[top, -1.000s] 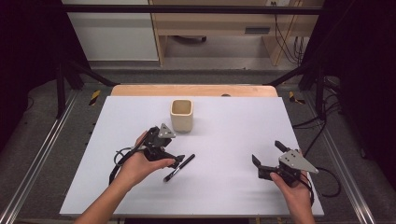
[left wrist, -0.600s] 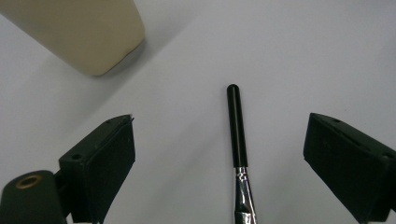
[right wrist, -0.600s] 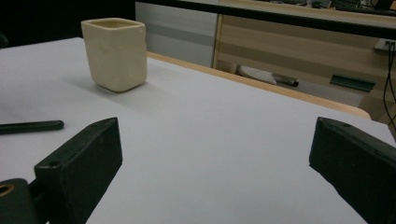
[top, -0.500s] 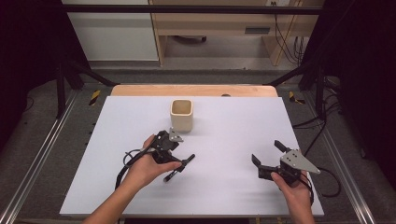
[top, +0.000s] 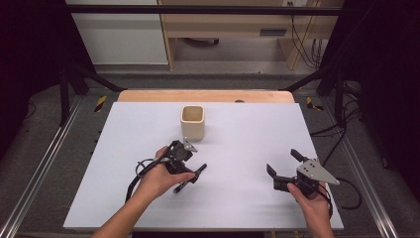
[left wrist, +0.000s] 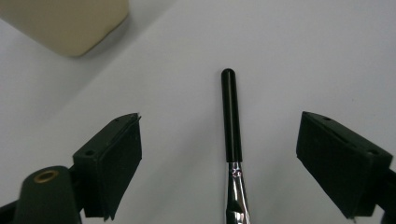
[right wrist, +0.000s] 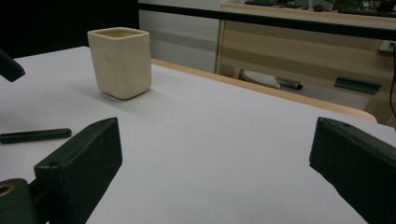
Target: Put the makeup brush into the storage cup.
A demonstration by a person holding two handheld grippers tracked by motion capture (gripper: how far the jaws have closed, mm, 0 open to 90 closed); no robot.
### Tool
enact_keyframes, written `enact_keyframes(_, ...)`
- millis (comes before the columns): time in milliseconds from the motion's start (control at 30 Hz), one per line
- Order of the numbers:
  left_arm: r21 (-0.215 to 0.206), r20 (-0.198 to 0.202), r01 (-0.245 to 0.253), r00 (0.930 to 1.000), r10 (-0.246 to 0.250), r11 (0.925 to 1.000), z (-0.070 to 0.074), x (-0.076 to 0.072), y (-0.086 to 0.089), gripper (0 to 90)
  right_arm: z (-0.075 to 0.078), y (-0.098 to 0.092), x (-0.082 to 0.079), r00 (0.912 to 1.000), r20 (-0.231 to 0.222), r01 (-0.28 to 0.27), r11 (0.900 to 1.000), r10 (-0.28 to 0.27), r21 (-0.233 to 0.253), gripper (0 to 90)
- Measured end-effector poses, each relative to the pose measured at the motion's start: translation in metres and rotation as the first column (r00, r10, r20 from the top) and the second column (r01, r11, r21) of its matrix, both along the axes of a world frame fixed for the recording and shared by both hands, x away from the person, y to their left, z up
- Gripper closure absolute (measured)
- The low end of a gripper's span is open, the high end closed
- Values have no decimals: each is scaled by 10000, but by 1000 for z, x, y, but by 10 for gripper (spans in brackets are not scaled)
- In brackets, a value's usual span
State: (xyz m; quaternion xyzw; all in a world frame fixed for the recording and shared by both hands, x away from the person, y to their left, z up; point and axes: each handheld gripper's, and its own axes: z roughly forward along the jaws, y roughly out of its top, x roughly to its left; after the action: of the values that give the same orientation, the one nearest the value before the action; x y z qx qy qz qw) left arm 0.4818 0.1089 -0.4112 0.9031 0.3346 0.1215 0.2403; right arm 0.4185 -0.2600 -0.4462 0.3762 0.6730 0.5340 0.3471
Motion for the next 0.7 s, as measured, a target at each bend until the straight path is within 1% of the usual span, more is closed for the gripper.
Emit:
enact_keyframes(33, 90, -95, -5, 10000, 6, 10000, -1, 1, 0, 144, 0, 0, 0, 10000, 0, -1, 10000, 1, -12, 29)
enact_keyframes(67, 90, -95, -5, 10000, 6, 10000, -1, 1, 0, 145, 0, 0, 0, 10000, 4, -8, 10000, 8, -22, 29)
enact_keyframes(133, 188, -298, -75, 9995, 80, 9998, -4, 2, 0, 145, 0, 0, 0, 10000, -20, -4, 10000, 4, -12, 29)
enact_keyframes(200, 199, -461, -109, 9989, 118, 9997, -7, 2, -1, 154, 0, 1, 0, 10000, -62, -19, 10000, 19, -17, 28)
enact_keyframes(300, 214, -631, -39, 9980, 53, 9998, -9, 4, -2, 169, -1, 0, 0, 10000, -74, -46, 9999, 47, 132, 29)
enact_keyframes(400, 322, -685, 2, 9977, 21, 9995, -10, 5, -3, 169, -1, 0, 0, 10000, -84, -15, 9999, 16, 111, 29)
enact_keyframes(500, 461, -666, -62, 9977, 93, 9989, -13, 5, -4, 167, -1, -1, 0, 10000, -90, -7, 10000, 8, 95, 29)
enact_keyframes(700, 534, -878, -60, 9961, 107, 9986, -17, 5, -4, 177, -1, 1, 0, 9999, -94, -43, 10000, 44, 11, 29)
